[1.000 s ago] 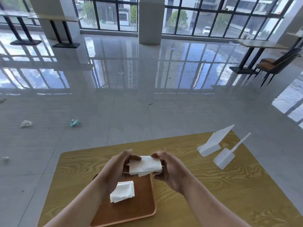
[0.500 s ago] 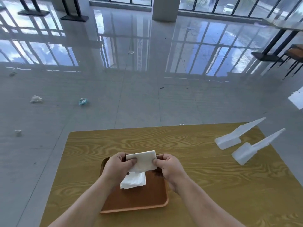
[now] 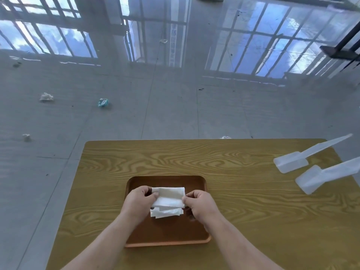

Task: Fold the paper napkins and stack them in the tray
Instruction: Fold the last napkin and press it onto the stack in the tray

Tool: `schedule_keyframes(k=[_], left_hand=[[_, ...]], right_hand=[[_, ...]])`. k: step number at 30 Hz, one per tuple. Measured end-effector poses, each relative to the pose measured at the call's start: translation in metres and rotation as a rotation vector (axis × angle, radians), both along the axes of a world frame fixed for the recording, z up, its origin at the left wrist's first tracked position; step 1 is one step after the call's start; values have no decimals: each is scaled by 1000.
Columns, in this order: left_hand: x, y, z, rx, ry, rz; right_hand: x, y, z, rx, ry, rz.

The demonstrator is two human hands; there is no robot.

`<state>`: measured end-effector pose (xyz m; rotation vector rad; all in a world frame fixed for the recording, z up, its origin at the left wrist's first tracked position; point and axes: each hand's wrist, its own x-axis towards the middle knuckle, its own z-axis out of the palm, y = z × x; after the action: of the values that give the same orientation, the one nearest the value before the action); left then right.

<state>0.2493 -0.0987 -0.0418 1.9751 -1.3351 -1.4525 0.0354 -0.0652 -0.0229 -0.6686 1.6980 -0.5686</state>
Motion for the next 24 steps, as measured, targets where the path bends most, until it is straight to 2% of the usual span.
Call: schedule_keyframes(k=[12,14,16,18,20,22,24], left_hand=[[8,11,-33,17,-124,-25],[8,16,-29,-26,-172,-38],[8,24,-27,-164,-296,-88],[7,33,-23,-394,-411,-236],[4,41,-20,-559,-464,-467],[2,48,-20,-607,-484,-660],[0,54,-20,-605,-502,-781]], right_hand=[[7,7,-39,50,231,162],[8,11,-38,-38,402,249],[10,20,-37,-239,642,343],[14,28,-35,-490,803,477],[18,32,-32,-645,842,618],[21,36,-32,-720,866,731],[24,40,-30,-704,891,848]])
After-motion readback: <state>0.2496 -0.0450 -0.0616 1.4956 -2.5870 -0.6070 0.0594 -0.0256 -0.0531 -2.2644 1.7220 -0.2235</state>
